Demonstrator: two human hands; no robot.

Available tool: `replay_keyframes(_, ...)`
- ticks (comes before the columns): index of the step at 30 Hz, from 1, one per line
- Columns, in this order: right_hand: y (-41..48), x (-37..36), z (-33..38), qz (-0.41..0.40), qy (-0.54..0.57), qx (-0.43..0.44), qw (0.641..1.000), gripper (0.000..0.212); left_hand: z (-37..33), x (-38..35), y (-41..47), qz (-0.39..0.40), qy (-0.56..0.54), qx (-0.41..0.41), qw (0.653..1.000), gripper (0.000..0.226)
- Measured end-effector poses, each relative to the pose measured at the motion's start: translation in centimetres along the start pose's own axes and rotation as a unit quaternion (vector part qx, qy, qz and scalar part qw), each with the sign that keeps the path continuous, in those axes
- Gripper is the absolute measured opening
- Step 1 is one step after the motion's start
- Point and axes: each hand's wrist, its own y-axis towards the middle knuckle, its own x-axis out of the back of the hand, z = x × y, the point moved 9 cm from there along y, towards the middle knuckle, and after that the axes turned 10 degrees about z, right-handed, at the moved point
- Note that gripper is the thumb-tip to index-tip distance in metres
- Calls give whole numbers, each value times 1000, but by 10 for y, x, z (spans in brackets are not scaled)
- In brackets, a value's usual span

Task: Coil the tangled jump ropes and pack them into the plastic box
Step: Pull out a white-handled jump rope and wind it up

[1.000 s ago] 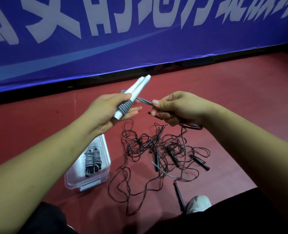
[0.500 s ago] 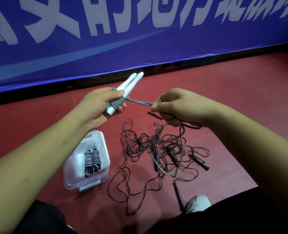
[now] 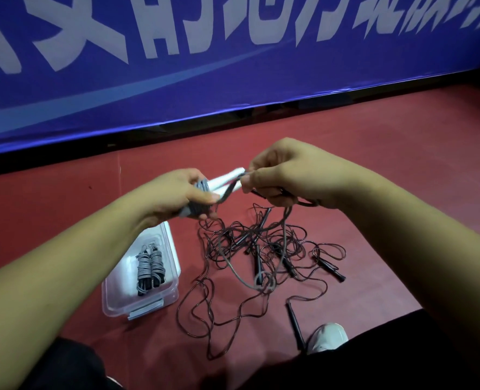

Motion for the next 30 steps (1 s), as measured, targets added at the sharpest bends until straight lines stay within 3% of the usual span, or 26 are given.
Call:
replay_keyframes(3, 2, -1, -1, -17, -115, -24, 993, 23, 8, -17, -3, 50, 208, 33, 976, 32)
replay_keyframes(7, 12, 1, 3, -39, -217, -20, 975, 23, -6, -41, -10, 71, 471, -5, 880, 46)
replay_keyframes(10, 14, 7, 2, -53, -234, -15, 971, 25, -12, -51, -20, 87, 480, -8, 873, 53)
replay_keyframes(14, 14, 13, 1, -65, -251, 4, 966, 31, -21, -60, -26, 101, 479, -75, 869, 33)
replay_keyframes(16, 13, 18, 0, -78, -241, 13, 967, 29, -20, -64, -27, 136, 427, -103, 888, 22)
replay_keyframes(18, 14, 24, -3, -86, -214, 19, 973, 31, -14, -71, -30, 211, 276, -97, 933, 14)
replay_keyframes(21, 13, 31, -10, -101, -168, 28, 980, 34, -15, -76, -33, 250, 51, -85, 963, 26)
replay_keyframes(25, 12, 32, -39, -67, -32, -6, 997, 39, -20, -76, -33, 215, -210, -89, 949, 40)
replay_keyframes(30, 13, 15, -63, 25, 47, -73, 996, 38, -17, -67, -27, 141, -360, -68, 920, 43)
